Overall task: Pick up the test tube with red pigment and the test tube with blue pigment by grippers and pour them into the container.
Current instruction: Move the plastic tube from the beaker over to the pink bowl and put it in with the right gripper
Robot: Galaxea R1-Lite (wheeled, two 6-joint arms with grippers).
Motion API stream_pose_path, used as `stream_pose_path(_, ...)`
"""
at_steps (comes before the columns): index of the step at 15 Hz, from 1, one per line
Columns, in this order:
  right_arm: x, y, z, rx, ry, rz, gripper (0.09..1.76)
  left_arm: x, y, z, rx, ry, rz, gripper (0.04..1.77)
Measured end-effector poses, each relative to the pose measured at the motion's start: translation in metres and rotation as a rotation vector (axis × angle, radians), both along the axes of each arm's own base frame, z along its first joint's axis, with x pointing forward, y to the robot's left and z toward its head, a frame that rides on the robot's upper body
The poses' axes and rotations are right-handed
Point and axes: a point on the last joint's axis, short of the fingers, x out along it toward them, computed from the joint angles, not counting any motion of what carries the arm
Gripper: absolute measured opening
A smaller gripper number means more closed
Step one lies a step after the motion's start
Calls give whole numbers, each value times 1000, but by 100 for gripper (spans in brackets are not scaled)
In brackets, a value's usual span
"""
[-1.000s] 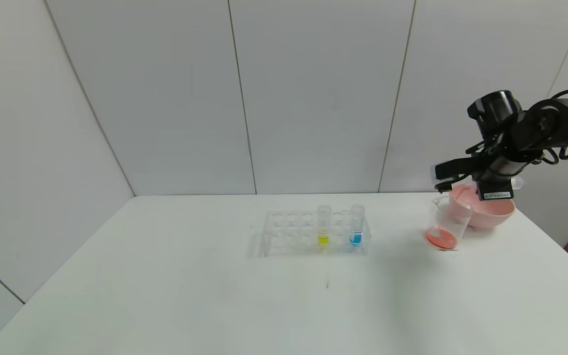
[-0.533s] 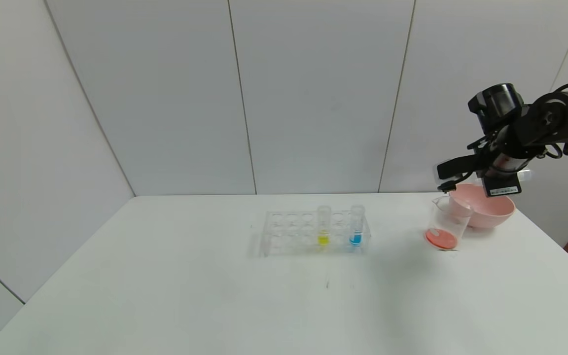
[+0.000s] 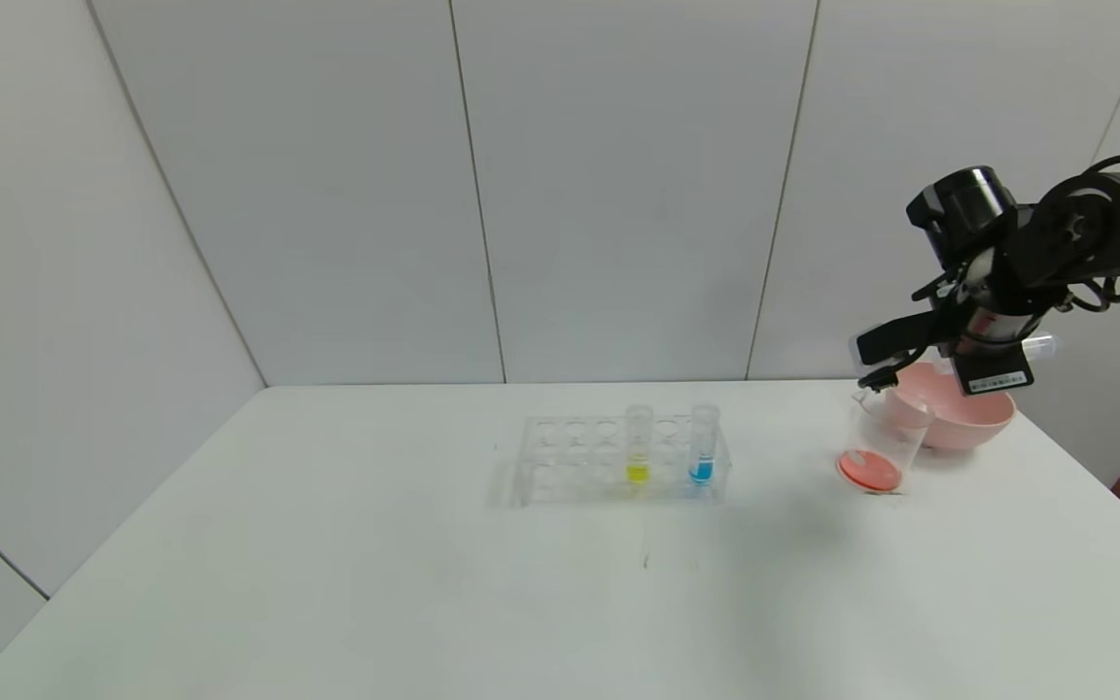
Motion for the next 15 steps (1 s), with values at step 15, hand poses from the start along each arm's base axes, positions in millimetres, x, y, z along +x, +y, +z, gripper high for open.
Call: stream_pose_path(15,0,-44,17,428,-117,62,49,0,0,0,0,0,0,176)
